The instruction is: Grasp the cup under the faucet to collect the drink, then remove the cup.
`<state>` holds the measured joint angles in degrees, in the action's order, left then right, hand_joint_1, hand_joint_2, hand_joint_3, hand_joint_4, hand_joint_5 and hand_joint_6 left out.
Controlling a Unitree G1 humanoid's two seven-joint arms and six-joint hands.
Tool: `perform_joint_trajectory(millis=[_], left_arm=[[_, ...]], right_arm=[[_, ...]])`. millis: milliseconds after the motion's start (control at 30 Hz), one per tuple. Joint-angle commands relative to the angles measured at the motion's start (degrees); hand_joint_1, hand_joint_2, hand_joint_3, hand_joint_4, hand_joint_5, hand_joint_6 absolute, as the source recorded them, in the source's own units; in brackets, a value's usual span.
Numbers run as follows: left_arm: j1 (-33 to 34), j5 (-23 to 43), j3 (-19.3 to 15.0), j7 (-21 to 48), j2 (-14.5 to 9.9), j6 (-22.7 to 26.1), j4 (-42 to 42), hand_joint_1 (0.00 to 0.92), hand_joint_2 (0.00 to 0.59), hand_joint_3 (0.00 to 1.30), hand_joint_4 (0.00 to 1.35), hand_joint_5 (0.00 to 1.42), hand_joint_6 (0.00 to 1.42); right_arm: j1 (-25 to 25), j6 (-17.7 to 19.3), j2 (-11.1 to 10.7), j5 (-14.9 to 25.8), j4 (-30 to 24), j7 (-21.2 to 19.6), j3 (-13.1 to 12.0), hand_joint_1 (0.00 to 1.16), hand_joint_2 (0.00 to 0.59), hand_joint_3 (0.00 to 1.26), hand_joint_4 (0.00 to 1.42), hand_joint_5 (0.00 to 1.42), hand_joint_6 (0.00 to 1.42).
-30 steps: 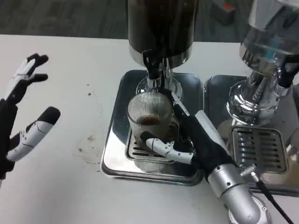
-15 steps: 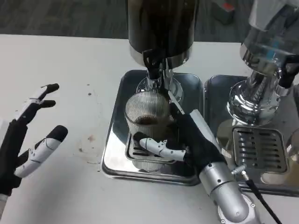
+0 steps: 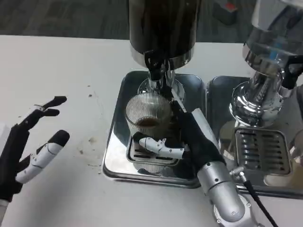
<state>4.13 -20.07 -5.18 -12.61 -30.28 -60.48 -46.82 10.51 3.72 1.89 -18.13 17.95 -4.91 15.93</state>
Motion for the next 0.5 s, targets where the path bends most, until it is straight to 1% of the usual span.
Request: perform_joint_trajectory(millis=[33, 300, 500], left_arm=[[-0.84, -0.04, 0.8, 0.23, 0.12, 0.65, 0.11, 0.0, 0.163, 0.28, 0.23, 0.31, 0.15], [-1.1, -0.14, 1.26, -0.07, -0.02, 0.83, 0.36, 0.0, 0.161, 0.28, 0.24, 0.31, 0.15], [-1.22, 0.06, 1.22, -0.14, -0.03, 0.99, 0.42, 0.0, 0.16, 0.29, 0.24, 0.31, 0.16]], right_arm=[[0.23, 0.16, 1.12, 0.31, 1.49, -0.75, 0.09, 0.93, 0.203, 0.0, 0.02, 0.03, 0.16], [0.78, 0.43, 1.31, 0.69, 2.86, -0.58, 0.18, 0.95, 0.214, 0.0, 0.16, 0.14, 0.23], [0.93, 0.79, 1.49, 0.65, 3.56, -0.98, 0.12, 0.95, 0.224, 0.12, 0.26, 0.21, 0.3]])
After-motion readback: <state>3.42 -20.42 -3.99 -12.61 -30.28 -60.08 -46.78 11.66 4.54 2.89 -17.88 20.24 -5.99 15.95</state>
